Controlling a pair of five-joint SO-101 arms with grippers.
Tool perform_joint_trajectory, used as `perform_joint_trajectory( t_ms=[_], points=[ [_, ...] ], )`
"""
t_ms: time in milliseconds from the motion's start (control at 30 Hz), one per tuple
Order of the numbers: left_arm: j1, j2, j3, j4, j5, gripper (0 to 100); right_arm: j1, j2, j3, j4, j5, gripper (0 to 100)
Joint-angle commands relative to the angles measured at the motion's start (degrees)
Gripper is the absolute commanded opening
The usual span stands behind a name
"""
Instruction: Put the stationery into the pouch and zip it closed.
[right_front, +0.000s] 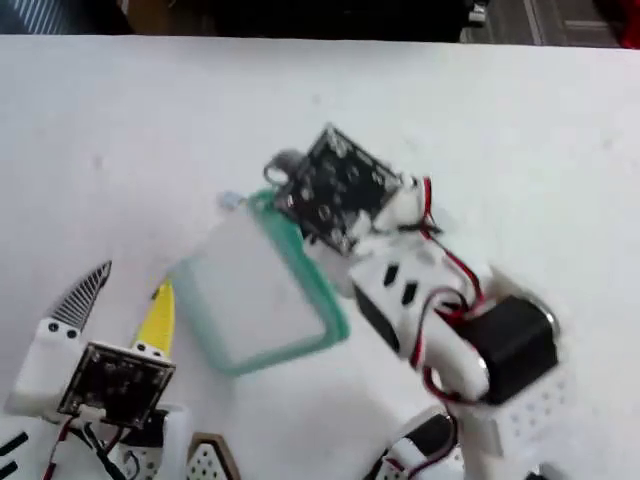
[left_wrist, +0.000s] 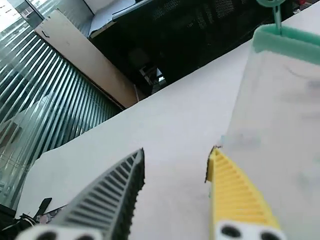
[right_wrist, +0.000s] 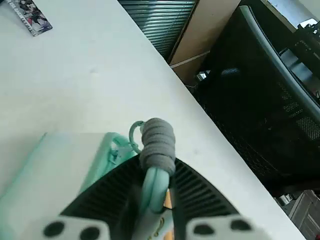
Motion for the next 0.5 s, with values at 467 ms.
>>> perform_joint_trajectory(
  t_ms=[467],
  points=[
    [-0.40, -0.13, -2.11, 0.79, 9.93, 22, -9.01, 11.30, -19.52, 15.25, -5.36, 2.3]
  ],
)
